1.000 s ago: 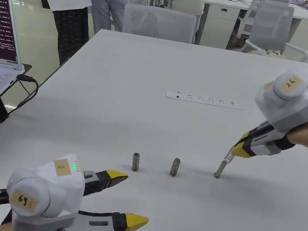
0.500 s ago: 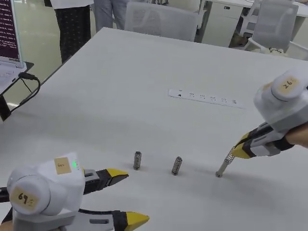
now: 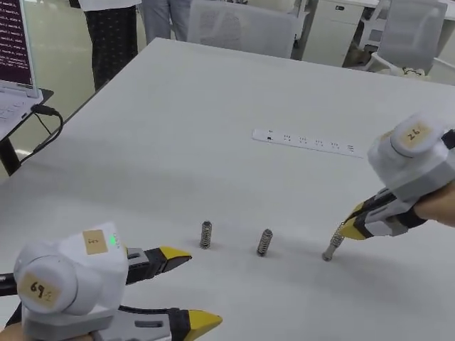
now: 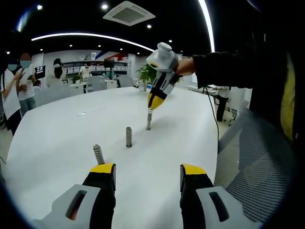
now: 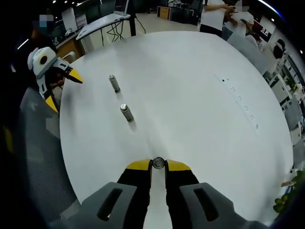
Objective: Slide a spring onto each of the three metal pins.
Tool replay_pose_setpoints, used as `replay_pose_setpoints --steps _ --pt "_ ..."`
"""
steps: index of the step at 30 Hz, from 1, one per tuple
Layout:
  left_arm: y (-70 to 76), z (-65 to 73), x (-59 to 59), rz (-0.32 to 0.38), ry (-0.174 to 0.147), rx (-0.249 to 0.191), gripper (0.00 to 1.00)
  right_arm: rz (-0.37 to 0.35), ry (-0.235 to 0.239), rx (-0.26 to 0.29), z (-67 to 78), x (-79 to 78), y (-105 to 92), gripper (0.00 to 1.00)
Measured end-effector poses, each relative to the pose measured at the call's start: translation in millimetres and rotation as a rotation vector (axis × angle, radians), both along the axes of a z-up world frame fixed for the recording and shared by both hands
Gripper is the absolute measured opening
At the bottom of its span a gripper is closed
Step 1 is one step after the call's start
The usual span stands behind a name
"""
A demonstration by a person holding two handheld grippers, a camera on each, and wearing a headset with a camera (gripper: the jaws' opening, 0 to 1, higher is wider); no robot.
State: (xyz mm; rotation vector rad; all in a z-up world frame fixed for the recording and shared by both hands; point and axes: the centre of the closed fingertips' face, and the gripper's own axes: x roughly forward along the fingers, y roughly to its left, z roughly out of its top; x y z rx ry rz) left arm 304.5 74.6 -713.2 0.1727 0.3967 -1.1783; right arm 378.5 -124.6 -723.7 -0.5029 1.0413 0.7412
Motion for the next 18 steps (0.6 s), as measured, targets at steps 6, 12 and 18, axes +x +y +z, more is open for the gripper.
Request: replay_pose_setpoints --steps 6,12,18 --pt "0.6 0.1 0.4 0.003 0.001 0.0 0.49 -0.004 0.021 0.003 -11.3 -3.2 1.7 0.08" --pt "0.3 -0.4 0.4 0.003 0.001 0.002 0.49 -0.01 0.036 0.005 -19.9 -8.1 1.2 0.08" --pt "0.2 -0.8 0.6 0.002 0.002 0.004 0.49 -0.008 0.048 0.002 -25.0 -12.6 2.1 0.08"
